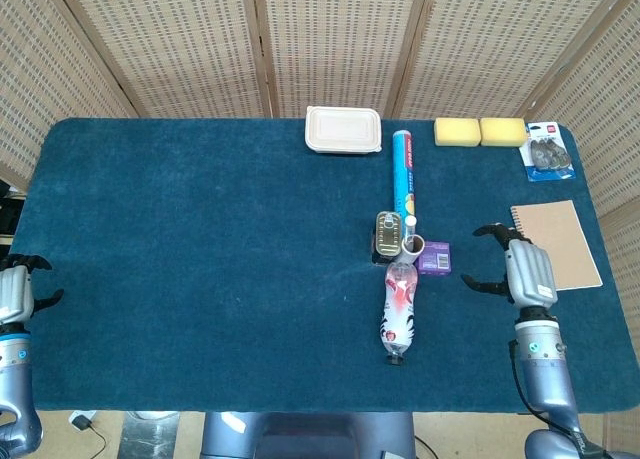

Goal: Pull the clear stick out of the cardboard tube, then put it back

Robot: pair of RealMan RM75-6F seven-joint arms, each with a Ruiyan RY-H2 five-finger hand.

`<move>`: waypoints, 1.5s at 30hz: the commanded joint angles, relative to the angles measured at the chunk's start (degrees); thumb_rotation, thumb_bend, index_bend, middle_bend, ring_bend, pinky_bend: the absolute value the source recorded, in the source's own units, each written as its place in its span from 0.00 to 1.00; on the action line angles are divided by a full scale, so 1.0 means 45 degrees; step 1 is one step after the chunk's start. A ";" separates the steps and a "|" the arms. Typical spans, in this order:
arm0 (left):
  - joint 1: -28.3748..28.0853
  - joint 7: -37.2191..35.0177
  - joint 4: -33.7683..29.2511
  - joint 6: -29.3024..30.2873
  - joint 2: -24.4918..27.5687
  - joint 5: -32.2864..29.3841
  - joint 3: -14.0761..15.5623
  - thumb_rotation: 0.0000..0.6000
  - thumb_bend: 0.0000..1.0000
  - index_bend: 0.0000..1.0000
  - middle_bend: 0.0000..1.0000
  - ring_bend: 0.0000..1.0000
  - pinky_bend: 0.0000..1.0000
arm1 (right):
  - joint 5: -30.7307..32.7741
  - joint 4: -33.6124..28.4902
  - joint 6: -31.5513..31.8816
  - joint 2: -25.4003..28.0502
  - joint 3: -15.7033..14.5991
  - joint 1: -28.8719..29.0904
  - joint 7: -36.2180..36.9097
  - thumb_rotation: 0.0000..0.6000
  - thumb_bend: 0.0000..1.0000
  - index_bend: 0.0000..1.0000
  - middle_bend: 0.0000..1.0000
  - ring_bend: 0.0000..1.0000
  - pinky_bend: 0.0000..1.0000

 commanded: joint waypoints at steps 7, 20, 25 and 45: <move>0.0110 0.0116 -0.0101 0.0069 0.0006 -0.0110 -0.0055 1.00 0.15 0.45 0.42 0.23 0.32 | 0.0473 0.1482 -0.0364 -0.1481 0.0603 0.0644 0.0899 1.00 0.18 0.34 0.33 0.29 0.32; 0.0259 0.0285 -0.0278 0.0168 0.0029 -0.0249 -0.0128 1.00 0.15 0.45 0.42 0.23 0.32 | 0.0654 0.2596 -0.0463 -0.2421 0.0884 0.1025 0.1077 1.00 0.18 0.34 0.33 0.29 0.32; 0.0289 0.0348 -0.0337 0.0188 0.0041 -0.0282 -0.0149 1.00 0.15 0.45 0.42 0.23 0.32 | 0.0878 0.2700 -0.0209 -0.2880 0.1036 0.1109 0.0942 1.00 0.18 0.34 0.33 0.29 0.32; 0.0319 0.0341 -0.0379 0.0189 0.0058 -0.0284 -0.0157 1.00 0.15 0.45 0.42 0.23 0.32 | -0.0432 0.3198 -0.0037 -0.4049 0.0491 0.1657 0.0026 1.00 0.18 0.35 0.36 0.32 0.34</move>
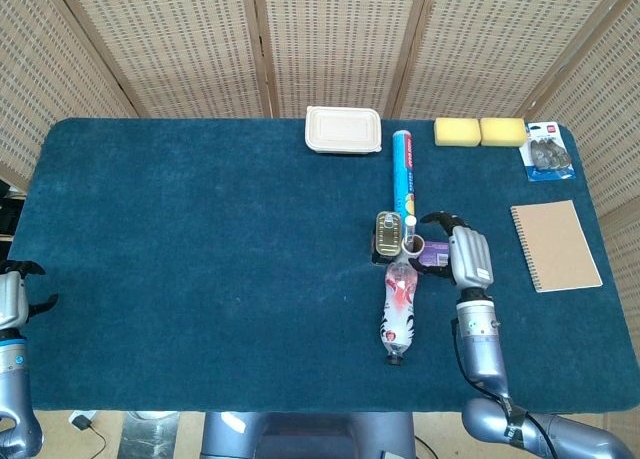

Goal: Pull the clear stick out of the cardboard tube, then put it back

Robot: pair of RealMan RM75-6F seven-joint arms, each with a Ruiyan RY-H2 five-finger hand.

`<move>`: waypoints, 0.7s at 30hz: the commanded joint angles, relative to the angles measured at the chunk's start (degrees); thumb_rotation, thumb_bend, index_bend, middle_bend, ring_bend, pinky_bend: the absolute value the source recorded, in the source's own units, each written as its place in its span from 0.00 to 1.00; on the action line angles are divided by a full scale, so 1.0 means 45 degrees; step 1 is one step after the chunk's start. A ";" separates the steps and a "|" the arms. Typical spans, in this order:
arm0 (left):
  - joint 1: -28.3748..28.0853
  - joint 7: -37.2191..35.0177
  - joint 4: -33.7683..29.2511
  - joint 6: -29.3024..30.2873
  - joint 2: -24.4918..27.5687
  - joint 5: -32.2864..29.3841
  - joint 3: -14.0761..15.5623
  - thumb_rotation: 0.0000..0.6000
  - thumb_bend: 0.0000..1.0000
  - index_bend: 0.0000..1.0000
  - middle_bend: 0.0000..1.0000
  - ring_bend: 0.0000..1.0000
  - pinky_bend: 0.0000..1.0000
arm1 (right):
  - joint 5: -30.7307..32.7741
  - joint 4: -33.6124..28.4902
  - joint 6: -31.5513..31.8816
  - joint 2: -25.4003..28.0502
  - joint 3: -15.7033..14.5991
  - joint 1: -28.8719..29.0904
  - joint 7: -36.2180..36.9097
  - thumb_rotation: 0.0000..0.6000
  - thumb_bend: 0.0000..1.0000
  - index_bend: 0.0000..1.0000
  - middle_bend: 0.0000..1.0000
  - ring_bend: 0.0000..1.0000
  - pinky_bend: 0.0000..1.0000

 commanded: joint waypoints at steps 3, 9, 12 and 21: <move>0.0011 -0.0005 -0.0003 0.0008 0.0000 -0.0002 -0.0001 1.00 0.15 0.45 0.42 0.23 0.32 | -0.0103 0.0205 -0.0017 -0.0202 -0.0014 0.0121 -0.0164 1.00 0.18 0.35 0.36 0.32 0.34; 0.0019 0.0021 -0.0003 0.0018 -0.0006 -0.0015 -0.0013 1.00 0.15 0.45 0.42 0.23 0.32 | -0.0161 0.0597 -0.0156 -0.0402 -0.0022 0.0291 -0.0444 1.00 0.18 0.35 0.36 0.32 0.34; 0.0028 0.0035 -0.0011 0.0028 -0.0009 -0.0024 -0.0019 1.00 0.15 0.45 0.42 0.23 0.32 | -0.0147 0.0731 -0.0280 -0.0477 -0.0021 0.0392 -0.0586 1.00 0.18 0.35 0.37 0.32 0.34; 0.0087 0.0080 -0.0051 0.0065 -0.0012 -0.0078 -0.0046 1.00 0.15 0.45 0.42 0.23 0.32 | -0.0282 0.1091 -0.0362 -0.0818 0.0088 0.0669 -0.0780 1.00 0.18 0.36 0.38 0.34 0.34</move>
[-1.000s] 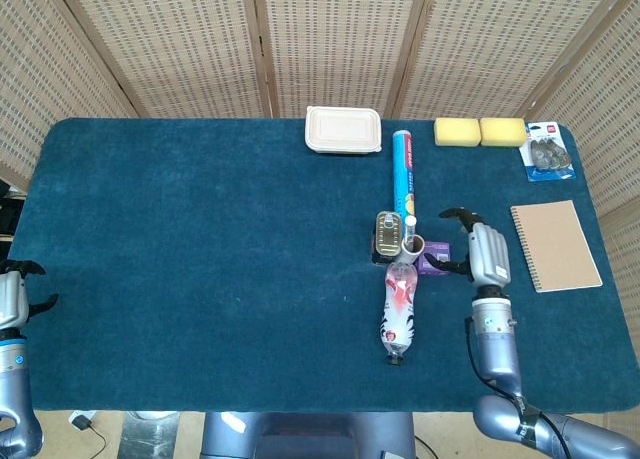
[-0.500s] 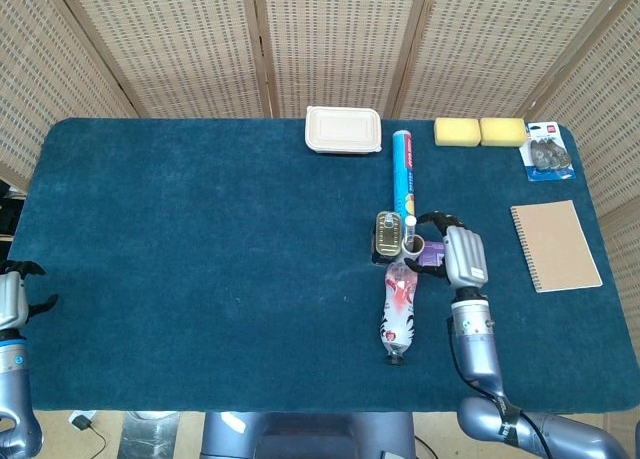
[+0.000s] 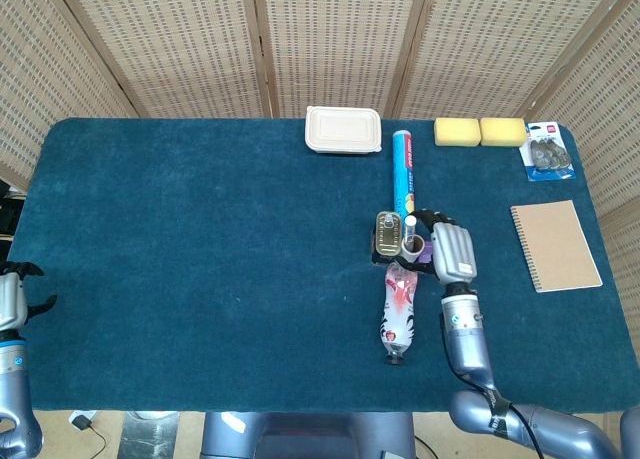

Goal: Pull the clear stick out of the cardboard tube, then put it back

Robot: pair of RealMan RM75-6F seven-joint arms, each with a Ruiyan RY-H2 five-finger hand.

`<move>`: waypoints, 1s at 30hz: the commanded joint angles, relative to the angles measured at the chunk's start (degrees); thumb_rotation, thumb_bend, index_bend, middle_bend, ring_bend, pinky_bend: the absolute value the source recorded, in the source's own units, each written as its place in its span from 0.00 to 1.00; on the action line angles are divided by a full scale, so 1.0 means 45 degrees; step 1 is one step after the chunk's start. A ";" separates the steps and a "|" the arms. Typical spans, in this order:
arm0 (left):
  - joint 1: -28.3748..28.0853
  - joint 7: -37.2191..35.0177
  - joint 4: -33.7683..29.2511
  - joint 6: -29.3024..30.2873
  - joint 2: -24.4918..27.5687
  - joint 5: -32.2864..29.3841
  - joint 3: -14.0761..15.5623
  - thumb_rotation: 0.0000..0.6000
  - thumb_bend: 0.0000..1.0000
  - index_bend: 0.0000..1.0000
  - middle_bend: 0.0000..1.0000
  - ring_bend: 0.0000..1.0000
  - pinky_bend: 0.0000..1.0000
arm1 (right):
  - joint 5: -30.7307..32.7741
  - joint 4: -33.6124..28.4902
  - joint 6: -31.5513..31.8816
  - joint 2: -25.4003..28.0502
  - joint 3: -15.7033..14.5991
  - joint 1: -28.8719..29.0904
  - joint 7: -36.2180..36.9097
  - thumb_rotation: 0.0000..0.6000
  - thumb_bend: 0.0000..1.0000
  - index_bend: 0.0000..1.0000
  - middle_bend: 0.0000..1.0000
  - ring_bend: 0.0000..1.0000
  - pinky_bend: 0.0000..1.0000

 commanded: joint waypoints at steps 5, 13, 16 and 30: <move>0.0048 0.0039 -0.0039 0.0036 -0.0002 -0.0044 -0.0023 1.00 0.15 0.45 0.42 0.23 0.32 | -0.0026 0.0153 -0.0097 -0.0117 0.0023 0.0108 -0.0092 1.00 0.18 0.36 0.38 0.34 0.34; 0.0127 0.0129 -0.0125 0.0102 0.0003 -0.0115 -0.0060 1.00 0.15 0.45 0.42 0.23 0.32 | 0.0014 0.0320 -0.0236 -0.0189 0.0080 0.0225 -0.0189 1.00 0.18 0.38 0.40 0.37 0.35; 0.0145 0.0152 -0.0149 0.0113 0.0008 -0.0133 -0.0071 1.00 0.15 0.45 0.42 0.23 0.32 | 0.0060 0.0383 -0.0257 -0.0218 0.0109 0.0263 -0.0266 1.00 0.19 0.39 0.41 0.38 0.36; 0.0179 0.0220 -0.0212 0.0140 0.0018 -0.0167 -0.0097 1.00 0.15 0.45 0.42 0.23 0.32 | 0.0166 0.0725 -0.0383 -0.0320 0.0084 0.0437 -0.0689 1.00 0.21 0.41 0.45 0.42 0.39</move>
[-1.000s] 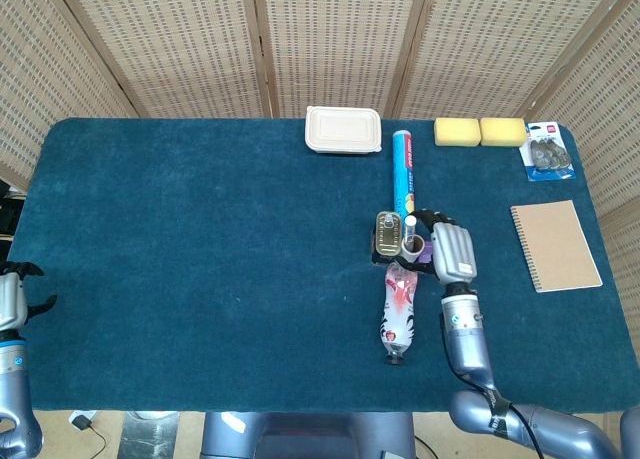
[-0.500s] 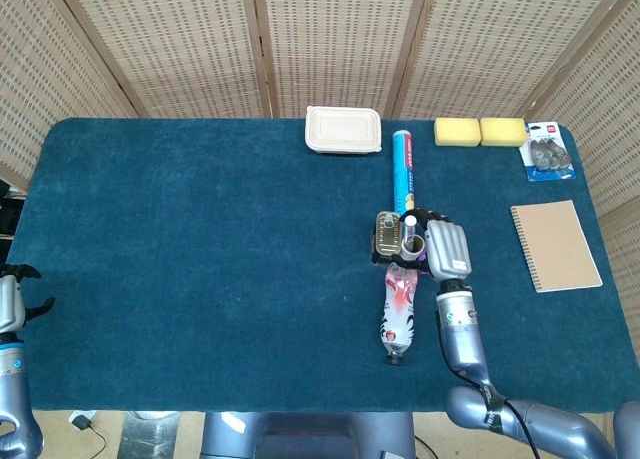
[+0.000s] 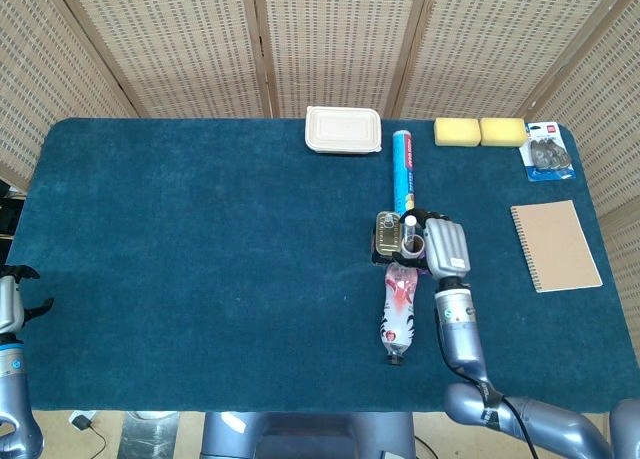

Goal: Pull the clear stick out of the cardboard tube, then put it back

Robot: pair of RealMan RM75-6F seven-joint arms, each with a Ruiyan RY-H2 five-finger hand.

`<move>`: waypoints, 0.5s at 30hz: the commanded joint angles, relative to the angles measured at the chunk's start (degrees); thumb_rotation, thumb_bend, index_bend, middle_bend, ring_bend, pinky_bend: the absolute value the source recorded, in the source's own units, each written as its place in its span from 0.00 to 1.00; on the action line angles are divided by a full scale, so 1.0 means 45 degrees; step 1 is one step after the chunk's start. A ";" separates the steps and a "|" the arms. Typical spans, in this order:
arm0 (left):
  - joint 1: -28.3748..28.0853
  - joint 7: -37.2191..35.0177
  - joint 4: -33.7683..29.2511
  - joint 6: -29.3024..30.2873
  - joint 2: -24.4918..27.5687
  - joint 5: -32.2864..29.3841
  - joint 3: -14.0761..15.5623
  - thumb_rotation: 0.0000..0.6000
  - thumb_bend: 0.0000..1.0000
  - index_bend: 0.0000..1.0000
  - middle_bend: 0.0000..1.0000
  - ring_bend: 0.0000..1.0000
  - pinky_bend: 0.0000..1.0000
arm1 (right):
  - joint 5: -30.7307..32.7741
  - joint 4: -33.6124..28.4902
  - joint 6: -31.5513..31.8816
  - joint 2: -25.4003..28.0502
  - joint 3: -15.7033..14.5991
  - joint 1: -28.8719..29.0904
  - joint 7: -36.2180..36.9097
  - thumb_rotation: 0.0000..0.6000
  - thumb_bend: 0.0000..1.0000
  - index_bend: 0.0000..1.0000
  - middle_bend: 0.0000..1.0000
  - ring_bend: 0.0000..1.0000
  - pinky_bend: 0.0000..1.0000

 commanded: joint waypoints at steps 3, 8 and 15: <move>0.0002 0.0002 -0.0007 -0.0003 0.0003 0.0000 -0.0001 1.00 0.15 0.45 0.42 0.23 0.32 | -0.0120 0.0298 -0.0055 -0.0049 -0.0133 0.0082 -0.0208 1.00 0.22 0.42 0.45 0.43 0.41; 0.0004 0.0008 -0.0015 -0.0004 0.0010 -0.0003 -0.0006 1.00 0.15 0.45 0.42 0.23 0.32 | -0.0122 0.0515 0.0020 -0.0211 -0.0119 0.0138 -0.0333 1.00 0.23 0.44 0.47 0.46 0.42; 0.0007 0.0016 -0.0017 -0.0001 0.0009 -0.0006 -0.0010 1.00 0.15 0.45 0.42 0.23 0.32 | -0.0177 0.0612 0.0090 -0.0285 -0.0143 0.0161 -0.0481 1.00 0.24 0.45 0.49 0.47 0.43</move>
